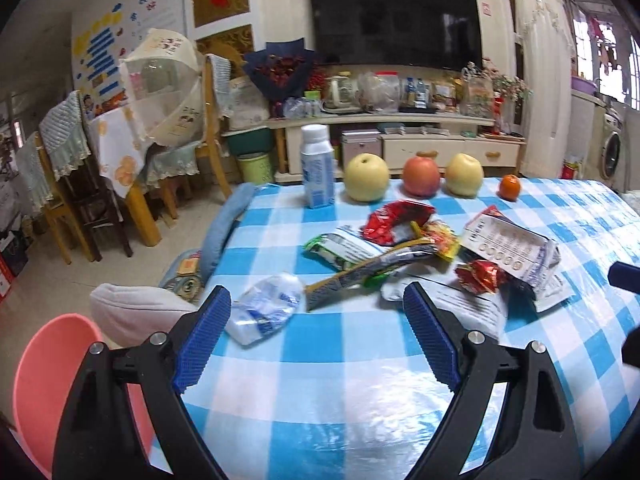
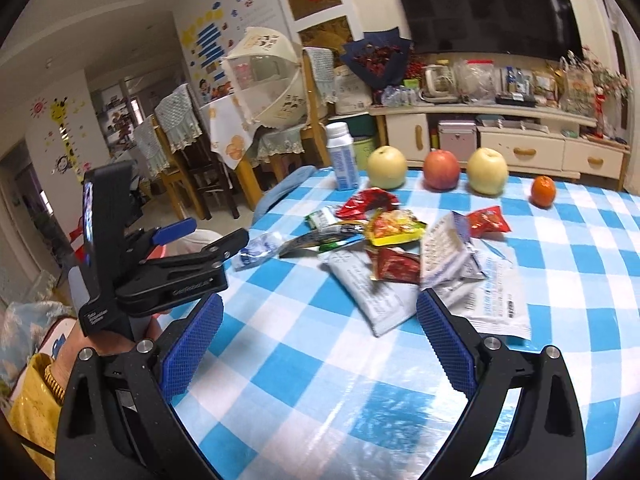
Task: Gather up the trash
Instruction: 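Grasp the crushed white MAGICDAY bottle with left tool while right approaches blue chip bag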
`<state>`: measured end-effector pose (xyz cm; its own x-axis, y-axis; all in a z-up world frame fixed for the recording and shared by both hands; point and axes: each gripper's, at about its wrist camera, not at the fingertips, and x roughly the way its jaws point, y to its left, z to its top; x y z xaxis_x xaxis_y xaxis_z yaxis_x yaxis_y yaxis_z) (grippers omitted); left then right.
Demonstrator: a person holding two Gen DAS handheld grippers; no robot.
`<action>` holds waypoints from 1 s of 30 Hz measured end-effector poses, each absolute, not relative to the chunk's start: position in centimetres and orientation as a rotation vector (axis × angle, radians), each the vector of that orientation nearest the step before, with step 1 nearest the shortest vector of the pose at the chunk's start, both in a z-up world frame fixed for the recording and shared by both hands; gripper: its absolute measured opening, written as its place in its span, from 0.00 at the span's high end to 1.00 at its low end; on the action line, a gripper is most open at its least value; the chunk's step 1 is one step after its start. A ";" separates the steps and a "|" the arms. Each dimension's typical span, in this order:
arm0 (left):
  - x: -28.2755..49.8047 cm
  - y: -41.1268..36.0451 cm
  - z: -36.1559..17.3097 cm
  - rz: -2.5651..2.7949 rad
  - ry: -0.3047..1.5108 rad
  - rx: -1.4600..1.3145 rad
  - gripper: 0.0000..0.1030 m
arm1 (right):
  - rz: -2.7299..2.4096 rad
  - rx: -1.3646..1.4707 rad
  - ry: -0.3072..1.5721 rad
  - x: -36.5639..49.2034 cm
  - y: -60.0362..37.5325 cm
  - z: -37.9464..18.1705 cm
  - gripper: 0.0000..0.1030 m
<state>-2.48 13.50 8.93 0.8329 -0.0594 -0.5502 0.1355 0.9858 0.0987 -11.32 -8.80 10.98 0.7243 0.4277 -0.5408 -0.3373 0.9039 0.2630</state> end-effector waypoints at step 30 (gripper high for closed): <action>6.0 18.3 3.0 -0.045 0.822 0.142 0.14 | 0.269 0.270 0.863 -3.7 -18.7 6.2 0.07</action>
